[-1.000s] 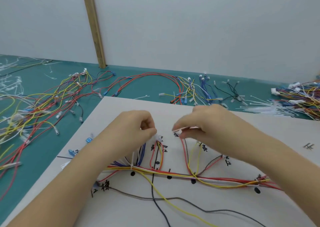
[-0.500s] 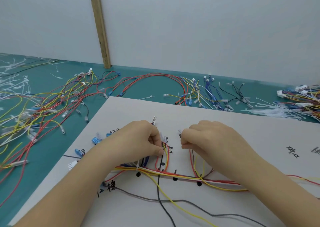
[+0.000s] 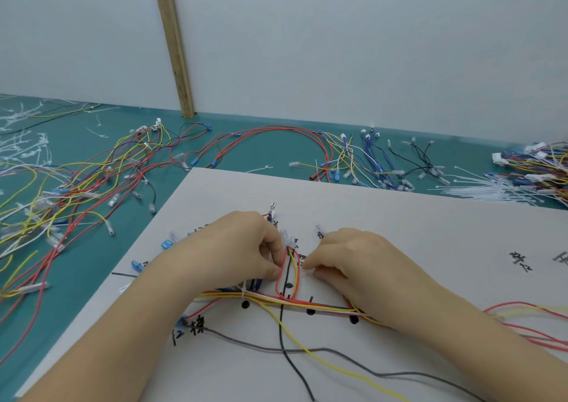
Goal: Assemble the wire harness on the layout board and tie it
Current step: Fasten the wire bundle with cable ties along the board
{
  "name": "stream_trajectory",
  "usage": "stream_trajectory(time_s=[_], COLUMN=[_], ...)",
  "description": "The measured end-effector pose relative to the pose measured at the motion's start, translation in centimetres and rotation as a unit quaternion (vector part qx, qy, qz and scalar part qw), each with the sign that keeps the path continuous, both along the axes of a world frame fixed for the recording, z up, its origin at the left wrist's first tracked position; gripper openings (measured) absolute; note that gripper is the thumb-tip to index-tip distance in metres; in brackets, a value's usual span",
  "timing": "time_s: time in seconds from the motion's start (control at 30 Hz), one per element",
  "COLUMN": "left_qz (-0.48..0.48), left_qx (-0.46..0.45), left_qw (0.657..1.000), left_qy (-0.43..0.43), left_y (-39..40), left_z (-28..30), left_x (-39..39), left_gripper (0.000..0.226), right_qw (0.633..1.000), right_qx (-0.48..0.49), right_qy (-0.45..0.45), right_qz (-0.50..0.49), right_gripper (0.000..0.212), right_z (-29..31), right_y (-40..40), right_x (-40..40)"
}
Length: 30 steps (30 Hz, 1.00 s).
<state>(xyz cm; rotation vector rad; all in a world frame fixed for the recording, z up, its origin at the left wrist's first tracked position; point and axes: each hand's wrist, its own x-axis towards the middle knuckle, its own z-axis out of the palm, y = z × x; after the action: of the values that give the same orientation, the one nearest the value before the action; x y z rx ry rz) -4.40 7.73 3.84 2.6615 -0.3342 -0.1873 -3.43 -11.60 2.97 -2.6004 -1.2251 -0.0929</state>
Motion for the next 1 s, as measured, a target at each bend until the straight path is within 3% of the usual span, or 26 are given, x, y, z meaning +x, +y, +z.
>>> stream_trajectory(time_s=[0.27, 0.6, 0.83, 1.0], left_qz=[0.013, -0.05, -0.042, -0.031], left_qx=[0.101, 0.184, 0.108, -0.009], left_qw=[0.992, 0.975, 0.98, 0.991], left_qy=[-0.076, -0.118, -0.159, -0.129], left_y=[-1.0, -1.1, -0.3, -0.4], left_z=[-0.3, -0.5, 0.0, 1.1], left_x=[-0.2, -0.4, -0.4, -0.7], left_gripper=[0.01, 0.014, 0.01, 0.018], right_qw=[0.995, 0.987, 0.967, 0.934], right_qx=[0.074, 0.111, 0.19, 0.253], right_qy=[0.058, 0.102, 0.152, 0.242], right_qz=[-0.036, -0.056, -0.08, -0.067], right_gripper=[0.012, 0.024, 0.04, 0.035], right_z=[0.0, 0.0, 0.6, 0.2], right_y=[0.4, 0.3, -0.5, -0.1], right_x=[-0.1, 0.1, 0.7, 0.8])
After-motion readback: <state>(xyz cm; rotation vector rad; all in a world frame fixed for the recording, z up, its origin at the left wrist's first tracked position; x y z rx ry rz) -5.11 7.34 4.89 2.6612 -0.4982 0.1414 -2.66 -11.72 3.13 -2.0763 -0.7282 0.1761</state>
